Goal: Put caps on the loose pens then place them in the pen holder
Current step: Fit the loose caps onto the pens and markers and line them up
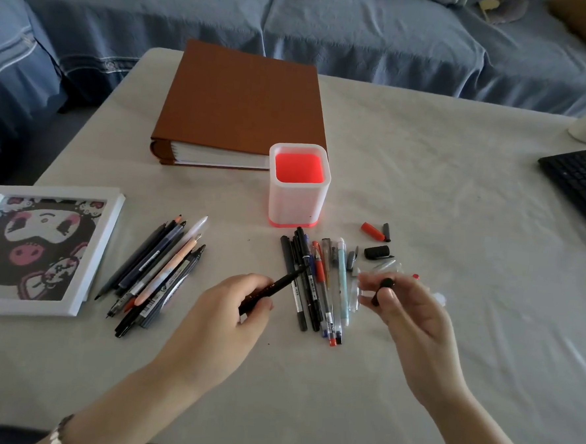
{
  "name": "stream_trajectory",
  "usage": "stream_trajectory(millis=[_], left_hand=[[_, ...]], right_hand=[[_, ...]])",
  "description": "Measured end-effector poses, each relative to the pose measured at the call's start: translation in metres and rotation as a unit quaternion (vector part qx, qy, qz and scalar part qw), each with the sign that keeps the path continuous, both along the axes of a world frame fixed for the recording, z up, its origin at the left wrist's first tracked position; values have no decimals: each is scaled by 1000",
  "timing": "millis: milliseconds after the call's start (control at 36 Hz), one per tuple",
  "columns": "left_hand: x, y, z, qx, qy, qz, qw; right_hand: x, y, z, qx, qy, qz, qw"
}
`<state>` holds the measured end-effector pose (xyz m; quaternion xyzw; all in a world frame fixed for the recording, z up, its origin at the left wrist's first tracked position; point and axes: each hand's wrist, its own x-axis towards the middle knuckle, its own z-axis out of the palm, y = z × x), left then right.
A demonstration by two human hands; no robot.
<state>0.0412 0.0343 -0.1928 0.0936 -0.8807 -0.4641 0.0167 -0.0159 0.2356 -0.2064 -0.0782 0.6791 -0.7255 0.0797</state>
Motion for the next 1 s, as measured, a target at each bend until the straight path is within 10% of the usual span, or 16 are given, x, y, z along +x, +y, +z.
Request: stream_trajectory(millis=[472,1000], left_hand=[[7,5,2,36,-36,-29,998],[8,8,7,64,-37,-75,994]], right_hand=[[-5,-32,7,-72,-117,-169,976],[5,-43,16,-78,-128,-120,981]])
